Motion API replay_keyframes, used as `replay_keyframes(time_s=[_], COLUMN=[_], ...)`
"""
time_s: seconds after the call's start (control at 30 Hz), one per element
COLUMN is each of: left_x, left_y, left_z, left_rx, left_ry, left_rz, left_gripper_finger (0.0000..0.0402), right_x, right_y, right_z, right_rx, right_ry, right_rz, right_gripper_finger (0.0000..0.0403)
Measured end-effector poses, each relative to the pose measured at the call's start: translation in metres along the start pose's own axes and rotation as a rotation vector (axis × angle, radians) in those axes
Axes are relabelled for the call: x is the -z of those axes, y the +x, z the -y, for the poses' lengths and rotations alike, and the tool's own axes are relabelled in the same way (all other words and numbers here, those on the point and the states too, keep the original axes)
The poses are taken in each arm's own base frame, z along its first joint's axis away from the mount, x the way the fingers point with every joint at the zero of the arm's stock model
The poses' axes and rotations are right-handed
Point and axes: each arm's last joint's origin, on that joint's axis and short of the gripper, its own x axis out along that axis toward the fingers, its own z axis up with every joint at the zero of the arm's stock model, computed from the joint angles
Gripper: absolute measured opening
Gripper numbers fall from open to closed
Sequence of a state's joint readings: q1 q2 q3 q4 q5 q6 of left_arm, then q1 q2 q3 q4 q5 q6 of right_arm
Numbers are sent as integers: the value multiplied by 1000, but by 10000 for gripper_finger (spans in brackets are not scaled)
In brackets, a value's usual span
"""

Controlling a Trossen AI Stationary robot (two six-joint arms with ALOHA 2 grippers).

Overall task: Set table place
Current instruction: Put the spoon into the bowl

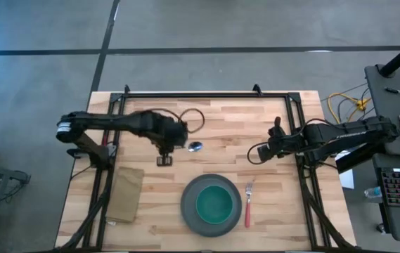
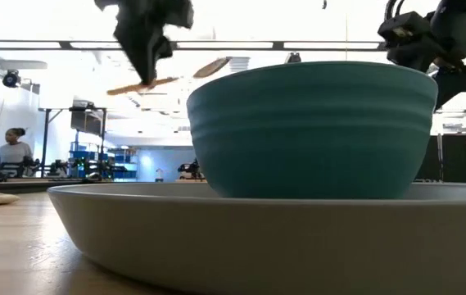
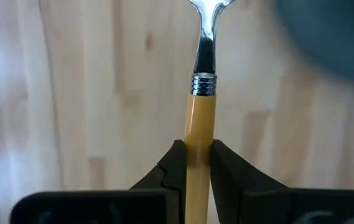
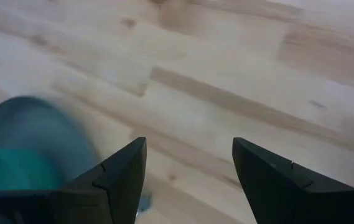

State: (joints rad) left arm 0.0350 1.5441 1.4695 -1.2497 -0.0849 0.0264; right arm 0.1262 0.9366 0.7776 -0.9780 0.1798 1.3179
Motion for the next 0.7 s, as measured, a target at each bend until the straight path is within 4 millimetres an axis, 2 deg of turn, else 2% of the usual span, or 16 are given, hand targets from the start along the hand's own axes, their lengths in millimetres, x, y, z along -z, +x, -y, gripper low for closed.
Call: replay_keyframes(time_s=[0.13,0.3,0.53,0.63,0.7], left_x=[-19,-39,-53,-57,-60], left_y=[-6,3,12,14,18], left_z=[37,94,162,183,192], left_rx=[33,69,65,46,49], left_ry=[-21,52,125,166,180], left_rz=[44,36,43,63,63], left_gripper_finger=[24,24,24,24,24], right_x=[4,29,73,89,100], right_y=[-2,-7,-10,-5,-1], right_z=[-11,-32,-45,-53,-61], right_rx=[-118,-283,-367,-403,-442], right_ry=[-31,-67,-20,-20,-20], right_rz=[-20,-17,97,108,106], right_gripper_finger=[229,203,95,38,17])
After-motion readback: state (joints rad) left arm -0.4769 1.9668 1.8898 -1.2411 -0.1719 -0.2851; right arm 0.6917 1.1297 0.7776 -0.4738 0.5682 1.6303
